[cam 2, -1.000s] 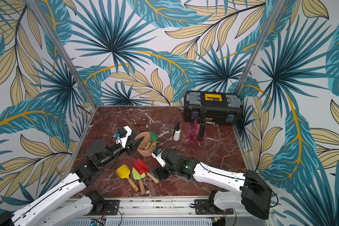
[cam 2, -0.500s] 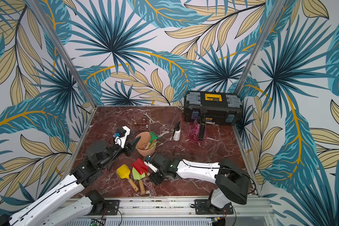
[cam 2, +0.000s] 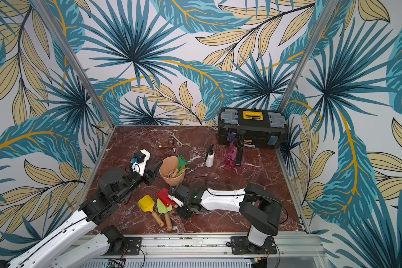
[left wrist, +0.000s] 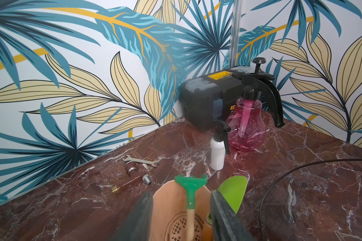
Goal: Organize the gardening tools
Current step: Pick up the gardening tool from the center of the board.
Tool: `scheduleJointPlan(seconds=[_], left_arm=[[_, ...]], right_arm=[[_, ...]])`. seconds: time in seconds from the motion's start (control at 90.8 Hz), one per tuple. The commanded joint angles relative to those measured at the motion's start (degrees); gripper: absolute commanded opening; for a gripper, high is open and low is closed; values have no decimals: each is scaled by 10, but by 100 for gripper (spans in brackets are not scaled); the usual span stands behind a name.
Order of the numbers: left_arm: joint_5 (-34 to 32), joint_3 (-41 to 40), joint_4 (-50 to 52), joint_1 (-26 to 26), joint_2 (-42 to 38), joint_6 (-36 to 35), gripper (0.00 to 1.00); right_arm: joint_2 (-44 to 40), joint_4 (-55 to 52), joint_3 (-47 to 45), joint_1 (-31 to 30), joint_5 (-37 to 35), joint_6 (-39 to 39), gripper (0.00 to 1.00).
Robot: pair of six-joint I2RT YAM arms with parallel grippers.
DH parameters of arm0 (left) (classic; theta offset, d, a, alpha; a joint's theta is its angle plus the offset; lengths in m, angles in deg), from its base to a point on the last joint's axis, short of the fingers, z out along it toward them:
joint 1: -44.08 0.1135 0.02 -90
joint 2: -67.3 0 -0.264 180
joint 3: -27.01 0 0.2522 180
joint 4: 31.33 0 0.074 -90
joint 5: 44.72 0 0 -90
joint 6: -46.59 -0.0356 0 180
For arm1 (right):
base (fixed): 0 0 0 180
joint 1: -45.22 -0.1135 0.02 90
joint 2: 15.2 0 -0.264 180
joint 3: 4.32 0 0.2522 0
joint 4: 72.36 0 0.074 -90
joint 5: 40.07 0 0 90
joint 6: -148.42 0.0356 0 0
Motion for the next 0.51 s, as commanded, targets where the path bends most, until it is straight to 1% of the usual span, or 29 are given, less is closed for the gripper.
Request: scheduleJointPlan(seconds=[0.0,0.132,0.253,0.418,0.496], left_arm=[[-9,5,13,3,-11,5,48],[-11,6,16,4,-12,4,48],[-13,8,19,5,-13,5,49],[-16,23,30,5,-13,15,50],[-15,34,39,5,-13,28,52]], right_arm=[[8,-8,8,-3,-10,-3,39],[5,-11,8,-3,-19,-1,28],[-9,-15,5,-3,-40,-1,22],[-63,0,-16,-3,-89,0,15],[-99,18,-31,-3,-110,-1,13]])
